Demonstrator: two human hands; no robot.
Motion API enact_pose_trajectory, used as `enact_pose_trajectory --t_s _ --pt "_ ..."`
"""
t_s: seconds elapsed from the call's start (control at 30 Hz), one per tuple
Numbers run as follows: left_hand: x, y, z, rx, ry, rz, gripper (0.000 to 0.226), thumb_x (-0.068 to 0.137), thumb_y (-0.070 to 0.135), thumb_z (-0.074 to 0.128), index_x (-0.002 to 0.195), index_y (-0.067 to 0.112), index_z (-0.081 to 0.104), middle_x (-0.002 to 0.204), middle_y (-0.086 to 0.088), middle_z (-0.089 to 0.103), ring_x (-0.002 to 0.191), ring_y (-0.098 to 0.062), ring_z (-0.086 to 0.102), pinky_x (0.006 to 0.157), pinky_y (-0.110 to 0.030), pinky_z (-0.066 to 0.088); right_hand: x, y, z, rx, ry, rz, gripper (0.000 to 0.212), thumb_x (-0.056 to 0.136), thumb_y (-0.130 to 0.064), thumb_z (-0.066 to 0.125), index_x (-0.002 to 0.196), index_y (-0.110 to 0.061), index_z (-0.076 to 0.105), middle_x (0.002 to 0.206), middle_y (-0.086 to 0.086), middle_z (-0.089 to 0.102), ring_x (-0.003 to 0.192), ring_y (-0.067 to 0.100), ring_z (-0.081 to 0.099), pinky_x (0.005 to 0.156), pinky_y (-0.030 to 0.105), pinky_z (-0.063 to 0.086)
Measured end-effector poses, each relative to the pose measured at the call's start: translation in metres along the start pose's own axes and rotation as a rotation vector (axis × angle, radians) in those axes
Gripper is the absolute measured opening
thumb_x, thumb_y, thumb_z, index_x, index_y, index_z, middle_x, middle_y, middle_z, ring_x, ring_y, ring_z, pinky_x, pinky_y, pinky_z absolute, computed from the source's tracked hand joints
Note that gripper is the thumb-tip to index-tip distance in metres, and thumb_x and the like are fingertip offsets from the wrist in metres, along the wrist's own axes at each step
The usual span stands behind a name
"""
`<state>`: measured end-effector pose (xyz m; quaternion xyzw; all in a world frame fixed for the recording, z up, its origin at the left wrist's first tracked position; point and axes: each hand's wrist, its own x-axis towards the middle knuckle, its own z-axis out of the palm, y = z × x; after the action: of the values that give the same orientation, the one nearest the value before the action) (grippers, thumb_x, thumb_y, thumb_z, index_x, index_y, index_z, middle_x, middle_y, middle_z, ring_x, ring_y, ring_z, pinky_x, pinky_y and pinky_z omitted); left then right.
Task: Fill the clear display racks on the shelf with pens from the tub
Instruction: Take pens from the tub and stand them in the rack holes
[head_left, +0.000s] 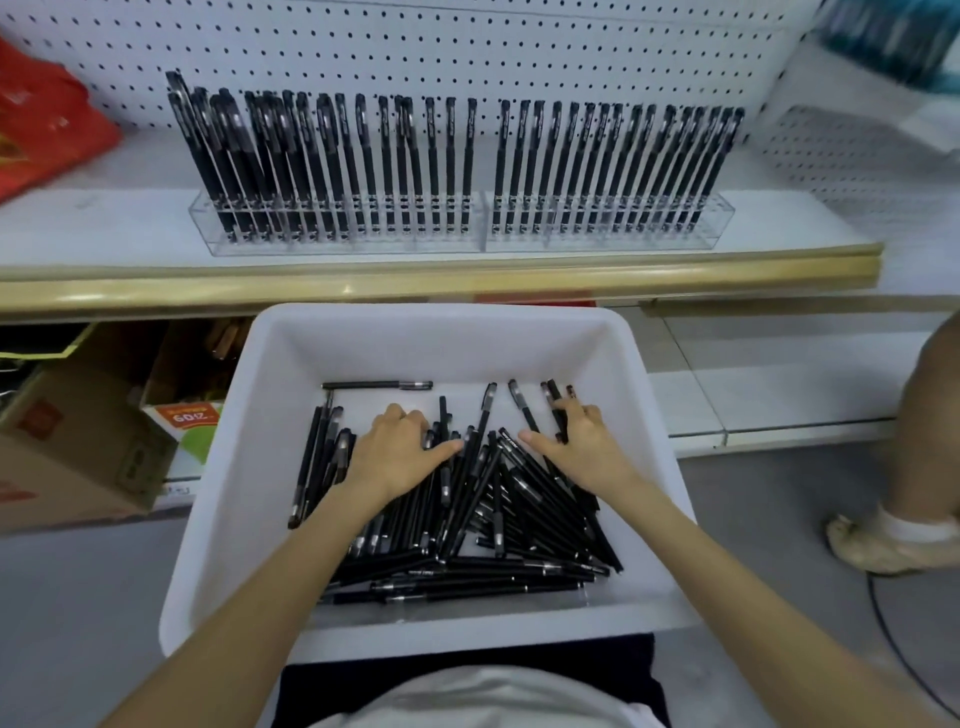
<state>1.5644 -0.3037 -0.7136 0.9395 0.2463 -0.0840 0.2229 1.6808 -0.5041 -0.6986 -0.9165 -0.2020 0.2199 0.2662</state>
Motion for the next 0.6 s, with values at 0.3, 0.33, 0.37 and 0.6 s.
enact_pose_trajectory --t_s 0.3,0.33,0.37,0.6 --pt "0.024 0.010 0.017 -0.102 0.117 -0.122 0.051 0.078 0.061 0.065 0.103 0.017 0.058 0.105 -0.002 0.046 0.106 -0.022 0.048 0.082 -0.034 0.046 0.013 0.006 0.005 0.069 -0.032 0.036 0.075 0.084 -0.047 0.066 0.141 -0.008 0.036 0.139 0.014 0.043 0.130 0.027 0.041 0.106 0.034 0.034" --pt "0.025 0.010 0.018 -0.109 0.120 -0.127 0.047 0.078 0.058 0.066 0.102 0.018 0.058 0.102 0.000 0.045 0.106 -0.022 0.048 0.082 -0.034 0.046 0.015 0.007 0.006 0.075 -0.039 0.044 0.075 0.084 -0.046 0.066 0.140 -0.007 0.037 0.137 0.013 0.044 0.128 0.026 0.042 0.105 0.033 0.035" --pt "0.027 0.009 0.018 -0.119 0.116 -0.128 0.044 0.078 0.056 0.067 0.101 0.018 0.058 0.101 0.001 0.043 0.105 -0.022 0.049 0.082 -0.034 0.046 0.016 0.007 0.007 0.079 -0.047 0.048 0.073 0.085 -0.045 0.067 0.140 -0.005 0.038 0.136 0.013 0.046 0.127 0.026 0.044 0.104 0.033 0.036" --pt "0.030 -0.003 0.010 -0.281 0.049 -0.104 0.022 0.084 0.038 0.070 0.088 0.021 0.057 0.093 0.001 0.058 0.088 -0.017 0.058 0.072 -0.029 0.046 0.025 0.013 0.013 0.042 -0.046 0.067 0.056 0.084 -0.037 0.070 0.125 -0.004 0.054 0.126 0.014 0.050 0.116 0.027 0.052 0.102 0.035 0.042"
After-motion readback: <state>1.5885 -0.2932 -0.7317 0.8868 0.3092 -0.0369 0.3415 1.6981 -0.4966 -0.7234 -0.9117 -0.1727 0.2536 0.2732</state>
